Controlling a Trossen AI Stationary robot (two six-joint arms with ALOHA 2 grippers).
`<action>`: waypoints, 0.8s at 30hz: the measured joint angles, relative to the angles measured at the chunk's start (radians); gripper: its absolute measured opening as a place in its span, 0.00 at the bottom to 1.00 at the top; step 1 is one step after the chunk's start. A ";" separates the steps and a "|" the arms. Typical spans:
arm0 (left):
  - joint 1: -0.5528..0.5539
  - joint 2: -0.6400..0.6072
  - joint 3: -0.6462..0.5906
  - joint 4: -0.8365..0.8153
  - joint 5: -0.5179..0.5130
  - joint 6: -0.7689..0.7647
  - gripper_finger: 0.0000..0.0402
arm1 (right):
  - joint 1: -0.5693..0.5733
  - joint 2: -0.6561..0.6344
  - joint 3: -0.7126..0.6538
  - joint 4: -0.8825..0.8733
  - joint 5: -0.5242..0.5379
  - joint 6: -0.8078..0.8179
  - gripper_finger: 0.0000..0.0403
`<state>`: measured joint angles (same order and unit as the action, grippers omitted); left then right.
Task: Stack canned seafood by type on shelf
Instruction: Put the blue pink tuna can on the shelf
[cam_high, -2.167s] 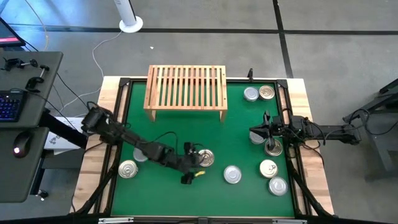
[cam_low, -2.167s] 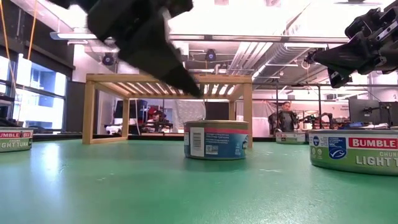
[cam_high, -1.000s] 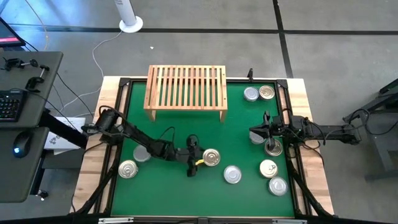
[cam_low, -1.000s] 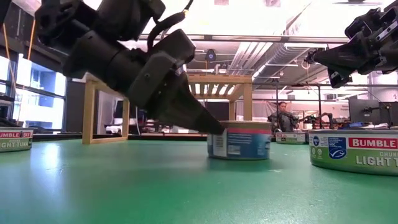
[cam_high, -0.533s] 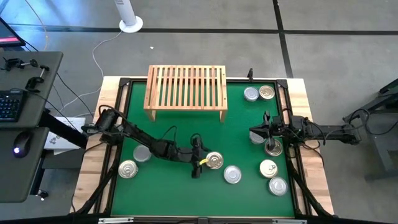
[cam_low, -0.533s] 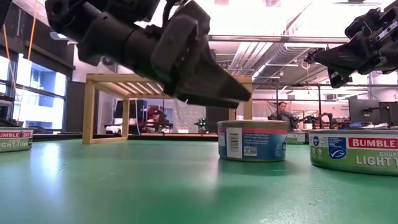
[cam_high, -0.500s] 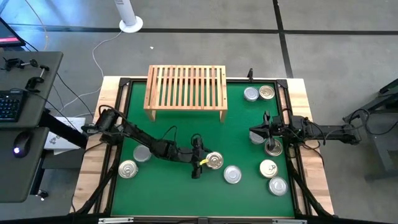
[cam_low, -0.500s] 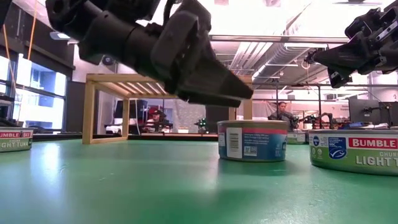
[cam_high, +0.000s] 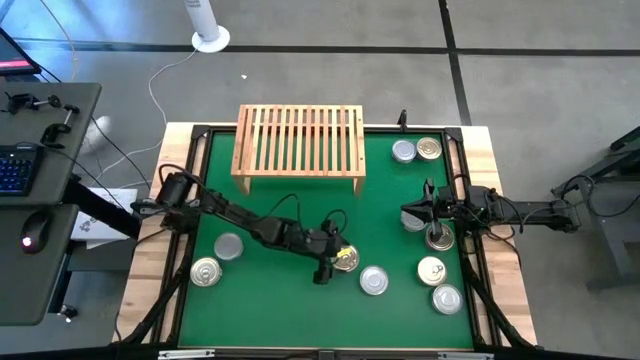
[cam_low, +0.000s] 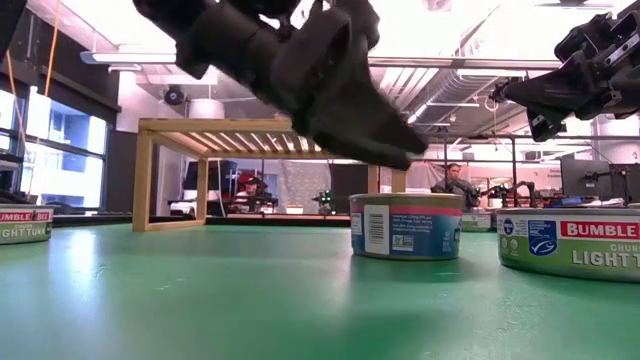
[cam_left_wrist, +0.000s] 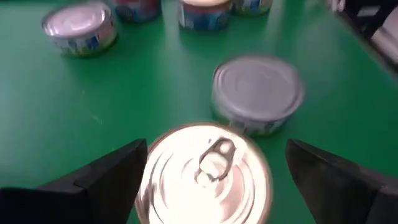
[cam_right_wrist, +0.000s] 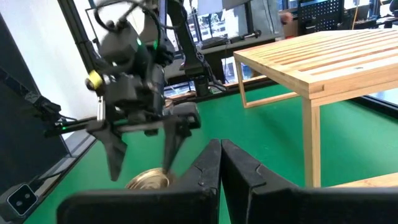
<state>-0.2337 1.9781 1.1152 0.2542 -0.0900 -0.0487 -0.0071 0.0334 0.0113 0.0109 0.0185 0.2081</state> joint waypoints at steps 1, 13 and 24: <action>0.002 0.012 0.000 -0.002 0.004 0.000 0.94 | 0.000 0.000 0.000 0.000 0.000 0.000 0.01; -0.003 0.037 0.007 -0.065 -0.036 -0.034 0.94 | 0.000 0.000 0.000 0.000 0.000 0.000 0.01; -0.043 -0.041 0.006 -0.374 -0.071 -0.183 0.94 | 0.000 0.000 0.000 0.000 0.000 0.000 0.01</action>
<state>-0.2771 1.9375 1.1213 -0.1197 -0.1608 -0.2318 -0.0071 0.0334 0.0113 0.0109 0.0181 0.2081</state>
